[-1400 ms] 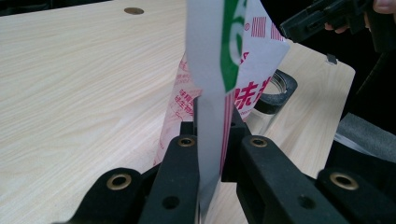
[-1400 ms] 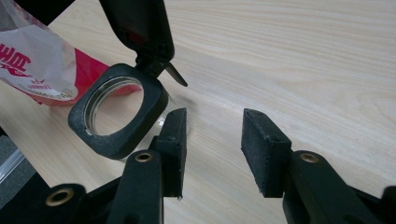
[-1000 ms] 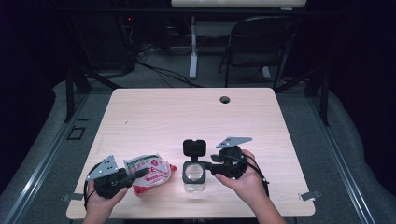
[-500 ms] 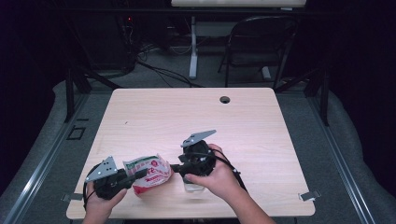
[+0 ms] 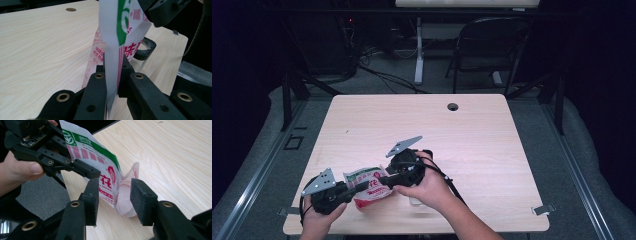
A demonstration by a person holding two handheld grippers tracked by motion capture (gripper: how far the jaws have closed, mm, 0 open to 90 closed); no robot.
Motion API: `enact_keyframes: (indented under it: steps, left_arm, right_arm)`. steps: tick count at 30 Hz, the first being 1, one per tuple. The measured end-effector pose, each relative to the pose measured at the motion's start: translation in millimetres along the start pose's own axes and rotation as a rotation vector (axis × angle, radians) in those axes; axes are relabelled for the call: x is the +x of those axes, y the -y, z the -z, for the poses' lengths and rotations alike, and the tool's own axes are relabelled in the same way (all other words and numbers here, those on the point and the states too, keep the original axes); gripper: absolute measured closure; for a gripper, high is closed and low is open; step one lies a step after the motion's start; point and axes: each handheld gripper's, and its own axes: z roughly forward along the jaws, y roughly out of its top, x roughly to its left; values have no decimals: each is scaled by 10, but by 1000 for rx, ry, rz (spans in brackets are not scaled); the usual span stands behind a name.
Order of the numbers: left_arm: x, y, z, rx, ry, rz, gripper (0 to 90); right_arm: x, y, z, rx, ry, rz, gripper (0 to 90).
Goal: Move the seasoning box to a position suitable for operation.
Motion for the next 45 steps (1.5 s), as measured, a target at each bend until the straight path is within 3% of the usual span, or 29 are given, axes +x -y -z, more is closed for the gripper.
enact_keyframes:
  steps: [5, 8, 9, 13, 16, 23, 24, 26, 29, 30, 33, 35, 36, 39, 40, 41, 44, 45]
  left_arm:
    - [-2, 5, 1, 0, -8, 4, 883]
    - [13, 3, 6, 12, 20, 2, 876]
    - [-1, 9, -4, -2, -8, 5, 872]
    - [7, 13, -1, -5, 4, 9, 868]
    - [2, 14, -1, -5, -10, 9, 867]
    - [4, 17, -6, -2, -6, 11, 865]
    - [18, 16, 1, 10, 17, 9, 861]
    - [19, 17, 2, 13, 17, 8, 858]
    - [17, 20, 9, 14, 10, 9, 835]
    - [7, 26, 4, 1, -17, 9, 824]
    - [14, 35, 10, -1, -17, 13, 797]
    - [26, 34, 21, 14, 6, 13, 777]
    - [11, 41, 12, 0, -25, 12, 766]
    - [22, 46, 22, -1, -16, 12, 724]
    - [21, 49, 24, 0, -30, 12, 712]
    - [36, 50, 32, 14, -8, 19, 693]
    - [54, 68, 22, 22, -8, 26, 606]
    - [44, 77, 8, 11, -31, 28, 578]
  right_arm:
    - [0, -28, -85, 14, 6, 3, 613]
    - [8, -38, -125, 32, 4, 8, 625]
    - [8, -42, -140, 38, 1, 18, 630]
    - [27, -48, -190, 40, 5, 24, 658]
    - [29, -57, -197, 56, 9, 31, 674]
    - [31, -73, -215, 68, 12, 44, 814]
    - [29, -71, -215, 68, 14, 48, 844]
    - [28, -68, -216, 68, 15, 51, 859]
    - [20, -73, -221, 75, -2, 48, 897]
    - [18, -76, -221, 77, -4, 49, 899]
    - [19, -79, -226, 73, -9, 47, 900]
    - [31, -81, -223, 74, 5, 55, 900]
    - [35, -87, -214, 86, 15, 63, 900]
    - [57, -88, -218, 68, 17, 47, 900]
    - [64, -89, -222, 62, 18, 41, 900]
    - [64, -96, -215, 68, 22, 45, 900]
    - [66, -109, -210, 62, 22, 34, 900]
    - [64, -111, -209, 60, 22, 36, 900]
